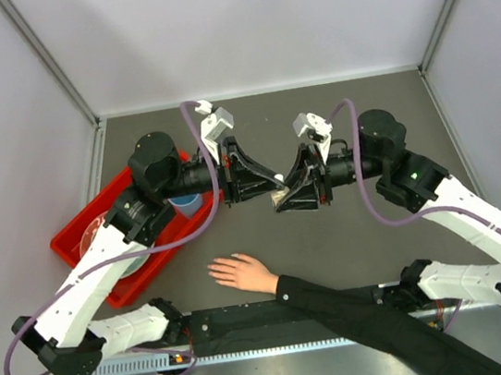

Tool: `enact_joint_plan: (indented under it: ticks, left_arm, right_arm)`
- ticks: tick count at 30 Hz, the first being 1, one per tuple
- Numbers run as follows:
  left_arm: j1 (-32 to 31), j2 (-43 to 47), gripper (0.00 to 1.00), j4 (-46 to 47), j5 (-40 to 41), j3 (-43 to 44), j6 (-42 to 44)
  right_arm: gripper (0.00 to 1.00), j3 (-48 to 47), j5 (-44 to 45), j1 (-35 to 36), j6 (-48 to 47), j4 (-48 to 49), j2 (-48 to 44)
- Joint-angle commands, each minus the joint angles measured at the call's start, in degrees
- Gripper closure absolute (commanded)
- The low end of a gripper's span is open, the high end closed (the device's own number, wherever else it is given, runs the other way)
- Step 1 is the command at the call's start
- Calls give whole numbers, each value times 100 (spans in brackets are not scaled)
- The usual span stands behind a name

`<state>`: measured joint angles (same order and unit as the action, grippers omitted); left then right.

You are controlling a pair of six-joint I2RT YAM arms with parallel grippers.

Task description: Paint the nails

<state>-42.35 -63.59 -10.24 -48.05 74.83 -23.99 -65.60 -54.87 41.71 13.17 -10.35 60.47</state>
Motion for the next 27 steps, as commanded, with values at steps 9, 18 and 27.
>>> enact_joint_plan:
  ticks: [9,18,27]
  left_arm:
    - [-757,-73,100,-119,6423,-310,834]
    - [-837,-313,75,-812,6723,375,597]
    - [243,971,42,-761,2991,-161,360]
  right_arm:
    - [100,-40,6632,1004,-1078,472,421]
    - [100,91,5878,804,-1484,332,449]
    - [100,31,2186,-136,-1361,-492,-26]
